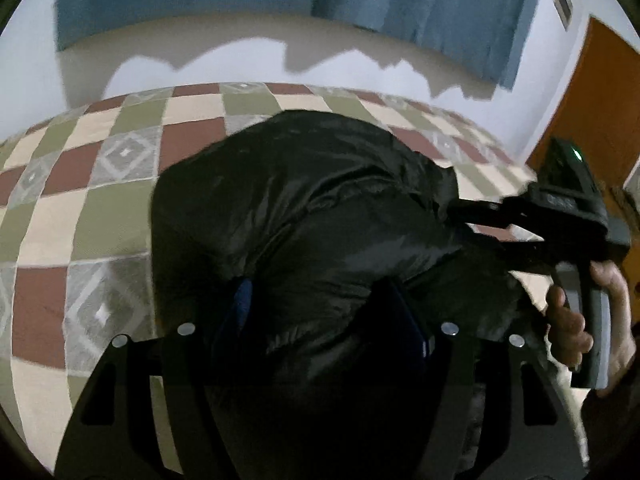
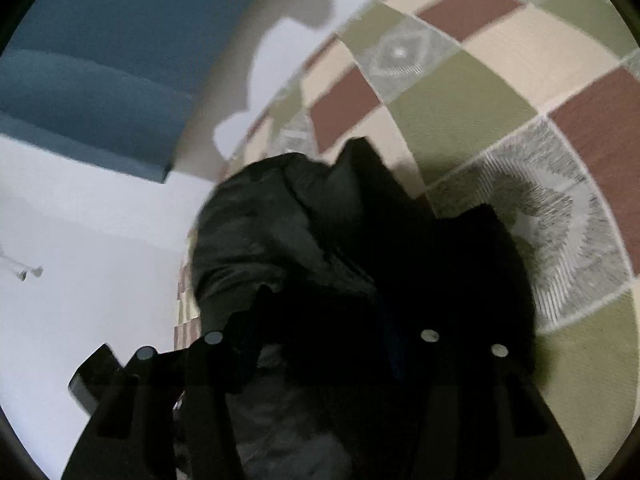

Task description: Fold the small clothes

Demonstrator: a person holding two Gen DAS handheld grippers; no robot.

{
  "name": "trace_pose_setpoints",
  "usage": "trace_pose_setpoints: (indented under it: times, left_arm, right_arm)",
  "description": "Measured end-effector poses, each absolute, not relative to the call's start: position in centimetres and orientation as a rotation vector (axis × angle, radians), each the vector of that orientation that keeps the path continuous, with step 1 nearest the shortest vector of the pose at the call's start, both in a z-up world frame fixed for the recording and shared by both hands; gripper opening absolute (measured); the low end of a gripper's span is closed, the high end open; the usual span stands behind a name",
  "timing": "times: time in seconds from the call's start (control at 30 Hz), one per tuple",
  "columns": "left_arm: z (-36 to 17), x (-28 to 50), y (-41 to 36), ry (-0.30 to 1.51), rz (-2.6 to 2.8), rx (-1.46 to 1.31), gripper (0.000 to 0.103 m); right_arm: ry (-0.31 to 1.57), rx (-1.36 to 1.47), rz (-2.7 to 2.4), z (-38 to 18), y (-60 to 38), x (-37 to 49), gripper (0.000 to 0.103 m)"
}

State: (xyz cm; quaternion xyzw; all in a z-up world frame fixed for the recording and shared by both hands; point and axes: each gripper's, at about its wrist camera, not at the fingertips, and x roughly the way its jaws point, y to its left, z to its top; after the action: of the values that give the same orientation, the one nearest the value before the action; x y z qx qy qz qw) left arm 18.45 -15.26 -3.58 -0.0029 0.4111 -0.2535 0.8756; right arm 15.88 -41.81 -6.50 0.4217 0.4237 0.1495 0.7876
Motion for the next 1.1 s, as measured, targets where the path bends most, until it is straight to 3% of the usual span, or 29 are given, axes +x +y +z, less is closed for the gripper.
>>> trace_pose_setpoints:
  times: [0.17, 0.27, 0.43, 0.77, 1.0, 1.1]
  left_arm:
    - [-1.8, 15.6, -12.0, 0.827, -0.535, -0.175, 0.068]
    - [-1.1, 12.8, -12.5, 0.793, -0.563, -0.139, 0.068]
    - [-3.6, 11.2, -15.1, 0.838, -0.544, 0.032, 0.068]
    - [-7.0, 12.4, -15.3, 0.895, -0.520, 0.024, 0.068]
    - [-4.0, 10.7, -14.4, 0.849, -0.459, 0.005, 0.068]
    - [-3.0, 9.4, -13.9, 0.823, -0.428, 0.010, 0.076]
  right_arm:
    - [0.815, 0.902, 0.428, -3.8, -40.8, 11.0, 0.059]
    - [0.807, 0.892, 0.452, -3.8, -39.8, 8.8, 0.060]
    - [0.882, 0.884, 0.403, -7.0, -38.8, 7.4, 0.060]
    - [0.878, 0.917, 0.383, -10.3, -38.7, 8.0, 0.057]
    - [0.842, 0.802, 0.375, -6.3, -38.1, 6.1, 0.068]
    - [0.821, 0.729, 0.344, -4.5, -37.6, 4.7, 0.073]
